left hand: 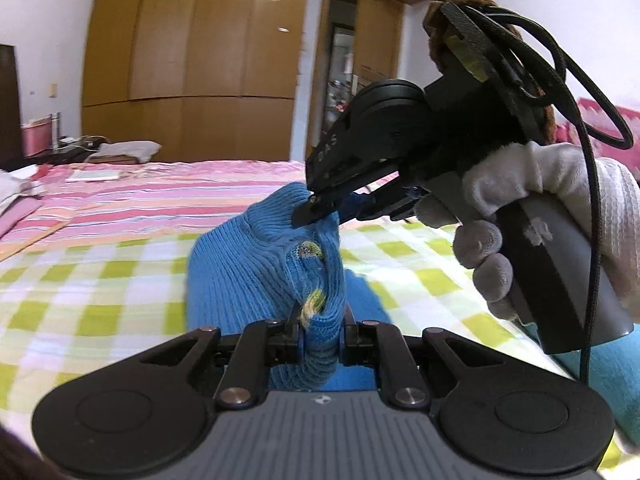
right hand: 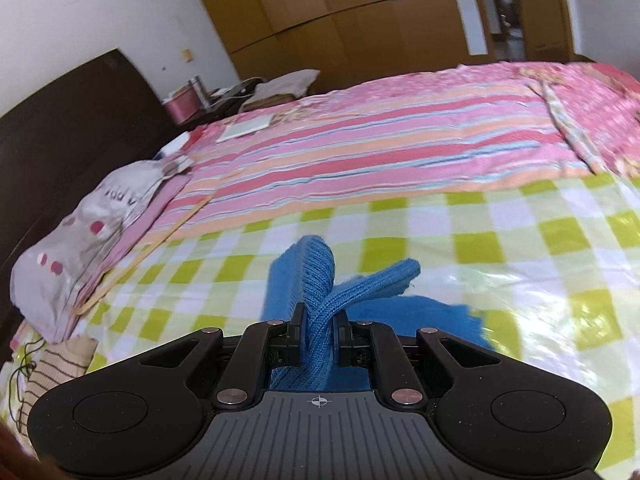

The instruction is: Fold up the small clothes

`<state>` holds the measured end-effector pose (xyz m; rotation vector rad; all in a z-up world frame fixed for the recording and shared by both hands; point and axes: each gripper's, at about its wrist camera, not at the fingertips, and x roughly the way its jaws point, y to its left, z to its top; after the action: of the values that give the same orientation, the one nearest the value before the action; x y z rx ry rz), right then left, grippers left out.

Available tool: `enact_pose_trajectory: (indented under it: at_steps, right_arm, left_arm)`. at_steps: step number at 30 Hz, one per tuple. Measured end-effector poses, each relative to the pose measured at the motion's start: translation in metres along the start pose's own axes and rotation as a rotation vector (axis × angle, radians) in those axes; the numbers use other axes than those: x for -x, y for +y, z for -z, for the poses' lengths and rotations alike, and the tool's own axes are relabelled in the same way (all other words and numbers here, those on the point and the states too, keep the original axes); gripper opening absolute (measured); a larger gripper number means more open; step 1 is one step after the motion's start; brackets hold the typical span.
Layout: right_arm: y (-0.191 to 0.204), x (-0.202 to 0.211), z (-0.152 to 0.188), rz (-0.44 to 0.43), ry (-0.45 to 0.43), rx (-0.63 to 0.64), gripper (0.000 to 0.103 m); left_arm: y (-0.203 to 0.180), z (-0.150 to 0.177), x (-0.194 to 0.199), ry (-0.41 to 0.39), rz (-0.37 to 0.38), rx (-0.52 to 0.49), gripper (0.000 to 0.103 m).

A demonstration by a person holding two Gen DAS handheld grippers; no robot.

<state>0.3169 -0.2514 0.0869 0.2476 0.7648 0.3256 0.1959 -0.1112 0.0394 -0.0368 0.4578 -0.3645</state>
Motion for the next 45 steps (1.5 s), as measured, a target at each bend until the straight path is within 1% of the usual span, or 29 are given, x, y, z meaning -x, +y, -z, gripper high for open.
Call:
enact_pose_trajectory:
  at_steps: [7,14,18,19,20,21,22,25,26,28,31,33,36,37,41,44,45]
  right_arm:
    - [-0.056,-0.002,0.021,0.03,0.021,-0.088,0.011]
    - [-0.087,-0.013,0.046,0.049,0.054,-0.134,0.011]
    - [-0.095,-0.02,0.053,0.043,0.061,-0.153,0.013]
    - [-0.096,-0.019,0.054,0.04,0.059,-0.157,0.014]
    - [-0.096,-0.019,0.055,0.038,0.058,-0.159,0.017]
    - [-0.097,-0.019,0.056,0.04,0.059,-0.159,0.017]
    - [-0.096,-0.019,0.055,0.04,0.06,-0.159,0.018]
    - [-0.097,-0.015,0.054,0.046,0.053,-0.169,0.024]
    - [-0.098,-0.012,0.055,0.045,0.048,-0.176,0.026]
    - [-0.099,-0.007,0.055,0.036,0.043,-0.186,0.026]
    - [-0.098,0.002,0.058,0.023,0.037,-0.173,0.027]
    - [-0.095,0.006,0.06,0.01,0.038,-0.166,0.032]
    - [-0.086,0.008,0.063,-0.001,0.038,-0.147,0.034]
    - [-0.083,0.009,0.064,0.0,0.037,-0.142,0.035]
    - [-0.074,0.007,0.065,0.003,0.054,-0.115,0.044]
    - [-0.07,0.005,0.068,0.032,0.071,-0.084,0.044]
    - [-0.069,0.005,0.069,0.038,0.076,-0.08,0.041]
  left_arm:
    - [-0.044,0.015,-0.021,0.043,0.014,-0.113,0.02]
    - [-0.065,0.038,-0.037,0.105,0.004,-0.192,0.02]
    - [-0.073,0.043,-0.04,0.117,0.003,-0.227,0.021]
    - [-0.075,0.044,-0.039,0.119,0.002,-0.233,0.021]
    - [-0.076,0.045,-0.039,0.12,0.002,-0.238,0.021]
    - [-0.077,0.045,-0.039,0.123,0.004,-0.243,0.023]
    - [-0.079,0.046,-0.038,0.126,0.006,-0.247,0.028]
    - [-0.082,0.047,-0.033,0.128,0.03,-0.257,0.04]
    - [-0.083,0.048,-0.029,0.126,0.037,-0.267,0.041]
    - [-0.082,0.048,-0.023,0.116,0.05,-0.29,0.046]
    - [-0.081,0.052,-0.006,0.111,0.074,-0.302,0.048]
    - [-0.077,0.054,0.005,0.111,0.088,-0.296,0.048]
    - [-0.071,0.052,0.019,0.106,0.086,-0.285,0.048]
    - [-0.067,0.049,0.021,0.103,0.082,-0.279,0.048]
    - [-0.051,0.04,0.029,0.078,0.054,-0.241,0.048]
    - [-0.037,0.033,0.028,0.061,0.014,-0.22,0.049]
    - [-0.032,0.031,0.026,0.06,0.0,-0.212,0.049]
